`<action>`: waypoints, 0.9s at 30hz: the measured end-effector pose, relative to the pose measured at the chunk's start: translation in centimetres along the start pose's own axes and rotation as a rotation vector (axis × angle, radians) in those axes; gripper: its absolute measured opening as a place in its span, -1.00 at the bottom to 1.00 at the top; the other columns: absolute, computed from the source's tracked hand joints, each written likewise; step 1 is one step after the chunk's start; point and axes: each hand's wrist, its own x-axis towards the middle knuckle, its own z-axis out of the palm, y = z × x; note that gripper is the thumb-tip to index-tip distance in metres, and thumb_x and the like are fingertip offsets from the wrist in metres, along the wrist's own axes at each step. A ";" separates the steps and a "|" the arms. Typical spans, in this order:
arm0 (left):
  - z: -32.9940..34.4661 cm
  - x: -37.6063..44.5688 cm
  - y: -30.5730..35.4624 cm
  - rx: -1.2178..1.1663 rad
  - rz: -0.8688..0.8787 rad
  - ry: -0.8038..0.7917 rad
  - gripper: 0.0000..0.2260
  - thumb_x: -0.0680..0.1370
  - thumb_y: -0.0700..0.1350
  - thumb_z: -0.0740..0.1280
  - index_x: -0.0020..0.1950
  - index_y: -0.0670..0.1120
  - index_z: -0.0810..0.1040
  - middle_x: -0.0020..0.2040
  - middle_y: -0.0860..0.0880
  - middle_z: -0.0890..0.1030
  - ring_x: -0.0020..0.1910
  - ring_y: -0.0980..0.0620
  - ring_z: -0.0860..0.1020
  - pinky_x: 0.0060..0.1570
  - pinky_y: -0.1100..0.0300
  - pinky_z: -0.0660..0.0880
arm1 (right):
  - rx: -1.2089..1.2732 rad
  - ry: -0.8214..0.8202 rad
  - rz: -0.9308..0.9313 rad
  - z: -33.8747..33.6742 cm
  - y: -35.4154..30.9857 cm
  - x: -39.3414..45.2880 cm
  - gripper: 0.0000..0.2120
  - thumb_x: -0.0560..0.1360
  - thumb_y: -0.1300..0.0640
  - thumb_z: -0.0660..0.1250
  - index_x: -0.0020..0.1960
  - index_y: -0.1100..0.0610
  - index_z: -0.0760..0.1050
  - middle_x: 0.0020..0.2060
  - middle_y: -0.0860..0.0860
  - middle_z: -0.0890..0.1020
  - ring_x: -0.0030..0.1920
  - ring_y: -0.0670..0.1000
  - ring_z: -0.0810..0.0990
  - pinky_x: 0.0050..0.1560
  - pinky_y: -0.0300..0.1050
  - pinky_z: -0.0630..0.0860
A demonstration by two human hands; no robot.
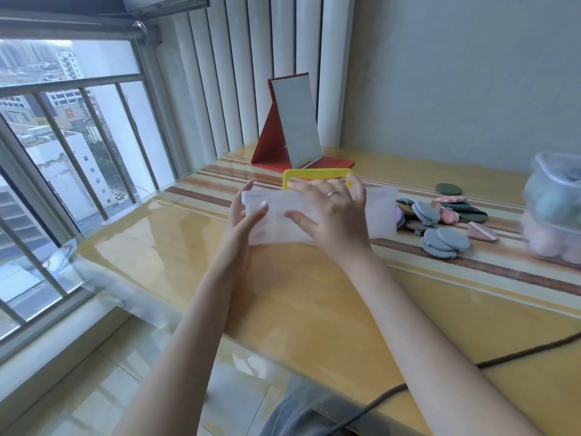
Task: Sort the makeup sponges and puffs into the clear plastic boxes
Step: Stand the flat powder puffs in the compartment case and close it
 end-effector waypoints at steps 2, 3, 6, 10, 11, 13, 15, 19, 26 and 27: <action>0.0 0.0 0.1 -0.020 -0.013 0.014 -0.47 0.38 0.14 0.43 0.33 0.22 0.40 0.27 -0.11 0.55 0.22 -0.12 0.55 0.28 -0.21 0.39 | -0.012 0.031 -0.021 0.7 -0.6 0.3 -0.61 0.47 -0.23 0.25 0.09 0.00 0.62 -0.06 -0.05 0.67 -0.06 0.09 0.59 0.13 0.04 0.26; 0.0 0.0 0.1 -0.028 -0.018 0.021 -0.45 0.38 0.13 0.44 0.35 0.20 0.39 0.25 -0.10 0.56 0.21 -0.11 0.56 0.28 -0.20 0.40 | -0.019 0.052 -0.026 1.0 -0.6 0.4 -0.61 0.47 -0.22 0.25 0.07 0.02 0.63 -0.09 -0.04 0.68 -0.09 0.10 0.59 0.07 0.02 0.27; 0.1 -0.1 0.0 -0.071 -0.032 0.001 -0.42 0.43 0.00 0.45 0.41 0.12 0.33 0.23 -0.08 0.59 0.21 -0.10 0.57 0.30 -0.16 0.39 | -0.049 0.077 -0.011 1.4 -0.7 0.5 -0.60 0.50 -0.21 0.21 0.05 0.04 0.63 -0.12 -0.04 0.68 -0.13 0.11 0.59 0.03 0.02 0.30; -0.4 0.3 -0.2 -0.110 -0.072 -0.003 -0.20 0.36 -0.06 0.51 0.50 0.12 0.18 0.28 -0.09 0.56 0.22 -0.08 0.55 0.32 -0.16 0.37 | -0.067 0.061 0.011 1.2 -0.8 0.6 -0.62 0.52 -0.23 0.18 0.06 -0.01 0.63 -0.11 -0.06 0.68 -0.10 0.07 0.59 0.05 0.01 0.24; -0.6 0.5 -0.2 -0.115 -0.082 -0.019 -0.16 0.33 -0.04 0.53 0.51 0.14 0.17 0.30 -0.10 0.54 0.24 -0.09 0.55 0.33 -0.16 0.36 | -0.071 0.050 0.014 1.1 -0.8 0.7 -0.62 0.52 -0.23 0.18 0.06 -0.02 0.62 -0.11 -0.06 0.68 -0.09 0.06 0.59 0.04 0.00 0.22; -0.9 0.8 -0.3 -0.099 -0.091 -0.059 -0.13 0.31 -0.03 0.54 0.51 0.15 0.16 0.33 -0.09 0.51 0.26 -0.09 0.53 0.35 -0.16 0.34 | -0.077 0.029 0.016 1.0 -0.8 0.7 -0.61 0.53 -0.24 0.16 0.07 -0.03 0.62 -0.11 -0.05 0.67 -0.08 0.05 0.59 0.02 -0.01 0.20; -1.2 0.9 -0.4 -0.104 -0.098 -0.084 -0.12 0.31 -0.04 0.55 0.51 0.13 0.15 0.34 -0.10 0.50 0.28 -0.10 0.51 0.35 -0.17 0.32 | -0.078 0.015 0.015 1.0 -1.0 0.8 -0.61 0.54 -0.23 0.14 0.08 -0.02 0.61 -0.11 -0.05 0.67 -0.08 0.04 0.58 0.00 -0.01 0.20; -1.1 0.8 -0.2 -0.144 -0.111 -0.078 -0.07 0.28 -0.06 0.59 0.52 0.13 0.15 0.35 -0.12 0.48 0.29 -0.11 0.50 0.36 -0.16 0.32 | -0.064 -0.003 -0.015 0.9 -0.8 0.9 -0.60 0.53 -0.21 0.15 0.08 0.01 0.61 -0.09 -0.03 0.67 -0.08 0.06 0.59 -0.03 -0.04 0.19; -1.3 0.5 0.3 -0.209 -0.117 0.010 -0.11 0.35 -0.12 0.51 0.55 0.08 0.08 0.27 -0.07 0.54 0.21 -0.09 0.57 0.30 -0.12 0.40 | -0.026 0.024 -0.028 -0.4 2.7 0.3 -0.60 0.50 -0.22 0.23 0.11 0.04 0.61 -0.01 -0.02 0.66 -0.02 0.08 0.61 0.08 -0.03 0.26; -1.4 0.5 0.3 -0.199 -0.122 -0.003 -0.09 0.33 -0.09 0.54 0.55 0.01 0.09 0.32 -0.13 0.50 0.24 -0.12 0.54 0.32 -0.16 0.37 | -0.036 0.030 0.004 -0.8 3.7 -0.1 -0.62 0.52 -0.20 0.21 0.10 0.04 0.61 0.00 -0.01 0.66 -0.01 0.09 0.61 0.13 0.00 0.27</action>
